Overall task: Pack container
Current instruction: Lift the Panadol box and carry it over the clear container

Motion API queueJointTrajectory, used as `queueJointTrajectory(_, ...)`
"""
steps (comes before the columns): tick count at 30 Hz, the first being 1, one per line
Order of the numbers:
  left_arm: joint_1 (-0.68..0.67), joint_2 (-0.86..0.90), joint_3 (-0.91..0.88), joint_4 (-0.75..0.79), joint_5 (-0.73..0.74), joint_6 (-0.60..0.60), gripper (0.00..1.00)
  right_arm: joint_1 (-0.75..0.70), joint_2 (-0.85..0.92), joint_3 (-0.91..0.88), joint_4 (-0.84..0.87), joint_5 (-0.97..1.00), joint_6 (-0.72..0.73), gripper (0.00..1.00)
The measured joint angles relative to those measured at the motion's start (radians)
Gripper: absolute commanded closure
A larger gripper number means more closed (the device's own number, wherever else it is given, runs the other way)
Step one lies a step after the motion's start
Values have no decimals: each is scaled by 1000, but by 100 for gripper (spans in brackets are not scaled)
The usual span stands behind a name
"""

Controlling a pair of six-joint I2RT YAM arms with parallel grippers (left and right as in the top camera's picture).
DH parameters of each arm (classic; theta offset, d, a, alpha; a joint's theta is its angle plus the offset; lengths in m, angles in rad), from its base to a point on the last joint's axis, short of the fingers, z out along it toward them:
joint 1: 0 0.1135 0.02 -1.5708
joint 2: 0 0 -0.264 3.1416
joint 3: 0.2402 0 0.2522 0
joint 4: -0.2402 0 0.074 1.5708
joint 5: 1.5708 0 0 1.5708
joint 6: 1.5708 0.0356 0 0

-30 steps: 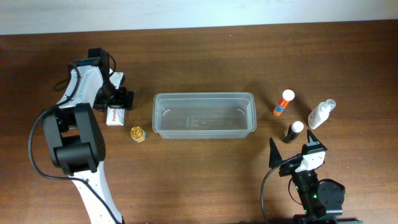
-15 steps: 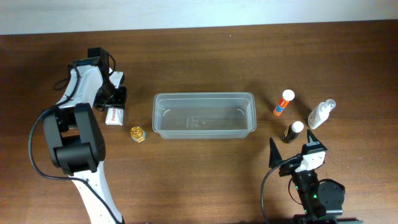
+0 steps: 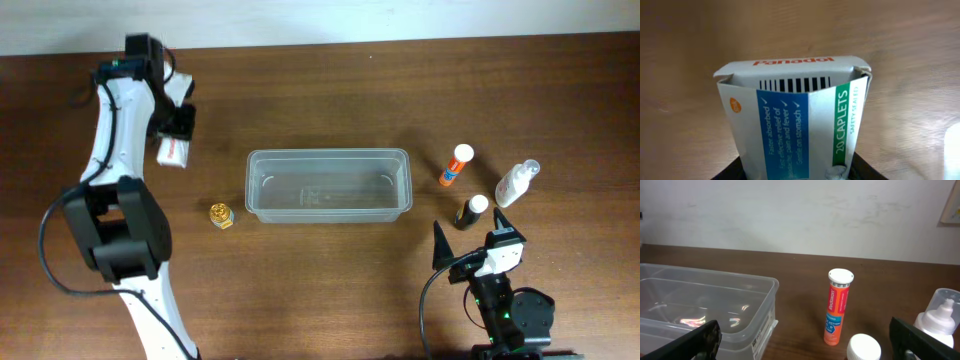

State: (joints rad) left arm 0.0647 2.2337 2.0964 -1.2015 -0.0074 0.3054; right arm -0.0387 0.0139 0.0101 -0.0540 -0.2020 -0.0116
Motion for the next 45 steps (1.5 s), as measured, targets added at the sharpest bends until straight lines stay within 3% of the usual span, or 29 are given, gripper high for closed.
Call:
queueJointTrajectory(10, -179, -238, 58, -162, 136, 261, 58, 0, 0, 0, 0, 0, 0, 2)
queueJointTrajectory(20, -359, -242, 59, -305, 253, 459, 58, 0, 0, 0, 0, 0, 0, 2)
queueJointTrajectory(32, -446, -242, 11, -290, 267, 593, 58, 0, 0, 0, 0, 0, 0, 2)
queueJointTrajectory(45, -447, -242, -231, -79, 270, 688, 57, 0, 0, 0, 0, 0, 0, 2)
